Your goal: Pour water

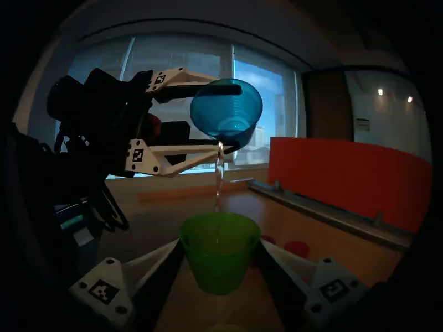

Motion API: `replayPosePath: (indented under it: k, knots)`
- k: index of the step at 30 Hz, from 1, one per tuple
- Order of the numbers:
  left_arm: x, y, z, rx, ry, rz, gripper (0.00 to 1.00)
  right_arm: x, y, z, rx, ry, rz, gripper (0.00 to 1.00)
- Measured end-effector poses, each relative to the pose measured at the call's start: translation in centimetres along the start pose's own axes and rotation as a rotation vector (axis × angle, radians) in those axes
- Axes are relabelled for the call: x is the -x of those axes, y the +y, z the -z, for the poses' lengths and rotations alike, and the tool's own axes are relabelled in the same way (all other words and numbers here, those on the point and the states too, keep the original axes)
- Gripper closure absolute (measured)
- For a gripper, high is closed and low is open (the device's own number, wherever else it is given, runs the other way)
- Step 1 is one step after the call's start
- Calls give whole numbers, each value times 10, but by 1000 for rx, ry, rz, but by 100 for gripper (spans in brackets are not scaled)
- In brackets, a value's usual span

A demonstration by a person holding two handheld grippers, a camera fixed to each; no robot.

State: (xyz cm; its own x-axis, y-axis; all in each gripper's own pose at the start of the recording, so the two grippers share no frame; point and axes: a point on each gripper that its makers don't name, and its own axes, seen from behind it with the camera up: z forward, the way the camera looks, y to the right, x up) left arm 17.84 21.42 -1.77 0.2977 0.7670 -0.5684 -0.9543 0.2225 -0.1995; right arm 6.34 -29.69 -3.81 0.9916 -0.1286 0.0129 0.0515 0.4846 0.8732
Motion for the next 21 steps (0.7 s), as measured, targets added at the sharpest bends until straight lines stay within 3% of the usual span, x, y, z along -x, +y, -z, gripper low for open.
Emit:
replayPosePath:
  k: [21]
  knots:
    - [-6, 3, 3, 12, 3, -77, 15, -1, -1, 3, 1, 4, 5, 11]
